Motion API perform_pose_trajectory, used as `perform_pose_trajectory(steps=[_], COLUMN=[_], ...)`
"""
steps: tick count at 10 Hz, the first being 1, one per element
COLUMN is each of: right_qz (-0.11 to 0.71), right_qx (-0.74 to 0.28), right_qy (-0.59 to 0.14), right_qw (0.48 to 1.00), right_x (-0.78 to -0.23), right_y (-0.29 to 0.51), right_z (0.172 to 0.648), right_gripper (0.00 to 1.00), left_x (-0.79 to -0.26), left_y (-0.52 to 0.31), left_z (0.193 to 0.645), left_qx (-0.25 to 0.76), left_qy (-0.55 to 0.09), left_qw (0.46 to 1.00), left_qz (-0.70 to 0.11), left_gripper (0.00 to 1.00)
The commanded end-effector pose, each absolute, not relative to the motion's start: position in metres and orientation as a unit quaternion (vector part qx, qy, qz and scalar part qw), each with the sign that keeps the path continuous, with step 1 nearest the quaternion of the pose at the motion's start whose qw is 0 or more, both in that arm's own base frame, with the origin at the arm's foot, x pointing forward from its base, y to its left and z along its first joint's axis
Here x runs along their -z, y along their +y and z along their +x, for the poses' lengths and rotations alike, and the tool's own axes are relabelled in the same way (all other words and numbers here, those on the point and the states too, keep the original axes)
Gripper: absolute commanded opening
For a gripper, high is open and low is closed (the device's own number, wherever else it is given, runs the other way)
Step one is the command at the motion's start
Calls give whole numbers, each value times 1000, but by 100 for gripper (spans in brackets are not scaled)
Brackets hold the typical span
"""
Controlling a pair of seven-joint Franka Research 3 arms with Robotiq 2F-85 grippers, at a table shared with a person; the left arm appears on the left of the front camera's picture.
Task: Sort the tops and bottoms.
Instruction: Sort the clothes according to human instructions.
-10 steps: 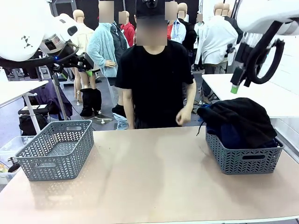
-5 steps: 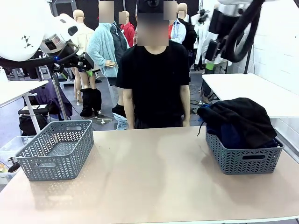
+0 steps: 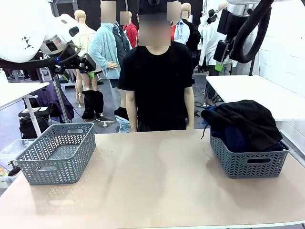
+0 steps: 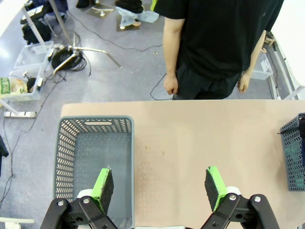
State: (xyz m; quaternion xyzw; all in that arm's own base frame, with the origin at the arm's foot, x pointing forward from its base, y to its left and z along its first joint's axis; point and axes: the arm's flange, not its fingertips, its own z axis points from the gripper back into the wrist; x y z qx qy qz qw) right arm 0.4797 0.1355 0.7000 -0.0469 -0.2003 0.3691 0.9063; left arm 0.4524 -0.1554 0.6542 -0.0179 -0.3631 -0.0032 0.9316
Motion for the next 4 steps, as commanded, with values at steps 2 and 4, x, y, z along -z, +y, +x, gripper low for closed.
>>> perform_pose_trajectory(steps=[2,4], right_qz=[-42,-42], right_qx=[-374,-374], right_qy=[-200,-200], right_qw=[905,905], right_x=[-696,-696], right_y=[139,139], right_z=[476,476], right_gripper=[100,100], left_x=[-655,-655], left_y=[-156,-156], left_z=[452,452], left_qx=[-9,-9], left_qy=[-362,-362], left_qw=[932,932], left_qz=[-16,-16], left_gripper=[100,100])
